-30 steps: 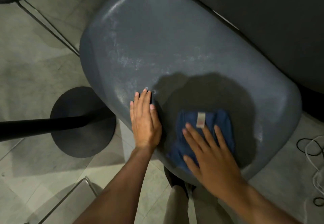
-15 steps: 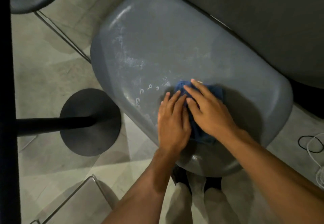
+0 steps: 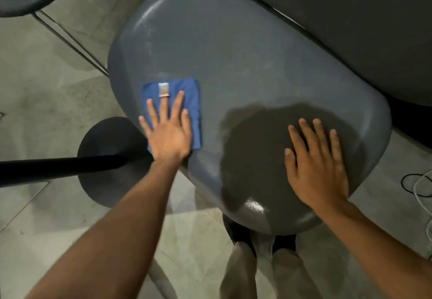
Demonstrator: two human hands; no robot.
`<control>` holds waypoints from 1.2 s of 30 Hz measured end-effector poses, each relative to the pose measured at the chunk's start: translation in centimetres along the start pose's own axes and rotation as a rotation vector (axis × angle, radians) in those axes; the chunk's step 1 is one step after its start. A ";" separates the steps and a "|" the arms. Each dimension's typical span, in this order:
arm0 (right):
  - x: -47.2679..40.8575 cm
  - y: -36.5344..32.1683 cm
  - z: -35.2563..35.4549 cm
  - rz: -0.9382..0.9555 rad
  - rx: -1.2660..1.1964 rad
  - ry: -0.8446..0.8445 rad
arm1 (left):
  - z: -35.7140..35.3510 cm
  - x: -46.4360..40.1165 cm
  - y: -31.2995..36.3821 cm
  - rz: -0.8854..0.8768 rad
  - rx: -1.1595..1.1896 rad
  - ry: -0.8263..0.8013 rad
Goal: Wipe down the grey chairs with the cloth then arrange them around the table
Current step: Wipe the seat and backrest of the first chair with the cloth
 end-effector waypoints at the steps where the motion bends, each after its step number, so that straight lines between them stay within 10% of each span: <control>1: 0.0 -0.1 -0.1 -0.002 0.004 0.010 | 0.4 0.0 -0.8 0.042 0.037 -0.013; 7: -0.1 -0.1 -0.3 0.001 -0.004 0.048 | -2.8 8.6 4.8 0.147 0.163 0.024; 16: -0.2 -0.1 -0.3 0.003 -0.047 0.093 | -4.7 22.5 11.8 -0.233 0.135 -0.088; 21: -0.1 -0.1 -0.3 0.000 -0.038 0.054 | -3.9 12.4 4.3 0.317 0.293 0.063; 25: -0.1 0.1 -0.6 0.007 -0.035 0.054 | -5.0 10.3 6.4 0.429 0.330 0.165; 31: -0.2 0.1 -0.9 0.001 -0.079 0.088 | -5.4 23.8 17.5 0.044 0.238 -0.020; 36: -0.3 0.3 -0.8 0.012 -0.111 0.081 | -4.5 20.1 12.9 -0.084 0.136 -0.110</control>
Point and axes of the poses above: each hand's wrist, its own x-axis away from the middle knuckle, its own z-axis out of the back of the hand, y = z × x, the point moved 1 cm from there along -x, towards the middle knuckle, and after that the axes turned 7 degrees about -z, right-handed, at the moved point
